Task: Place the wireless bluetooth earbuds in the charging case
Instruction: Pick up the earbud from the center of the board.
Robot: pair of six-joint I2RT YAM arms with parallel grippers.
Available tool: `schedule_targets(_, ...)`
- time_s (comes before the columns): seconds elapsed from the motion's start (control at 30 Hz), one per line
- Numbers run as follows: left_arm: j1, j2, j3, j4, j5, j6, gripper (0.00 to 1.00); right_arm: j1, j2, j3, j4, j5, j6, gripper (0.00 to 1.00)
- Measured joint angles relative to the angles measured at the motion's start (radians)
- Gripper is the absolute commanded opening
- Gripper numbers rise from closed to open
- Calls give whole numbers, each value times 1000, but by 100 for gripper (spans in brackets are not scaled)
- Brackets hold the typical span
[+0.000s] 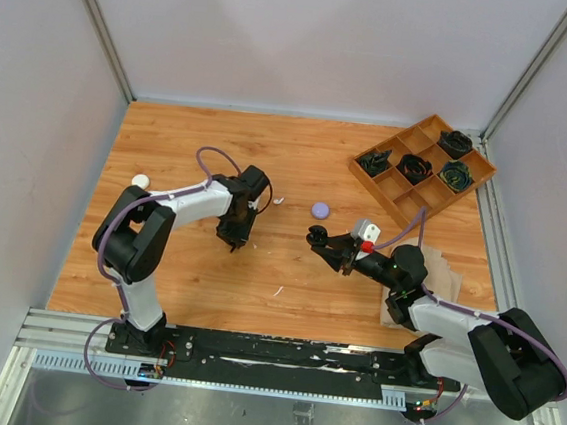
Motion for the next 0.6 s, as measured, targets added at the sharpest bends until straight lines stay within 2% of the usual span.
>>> schedule_targets(0.23,-31,10,11,-17,-32,-15,28,0,0,0,0,0,0,13)
schedule_targets(0.6,-38,-8,-2,-2,-34,-26,22,9,-13,0,-15,1,-8,13)
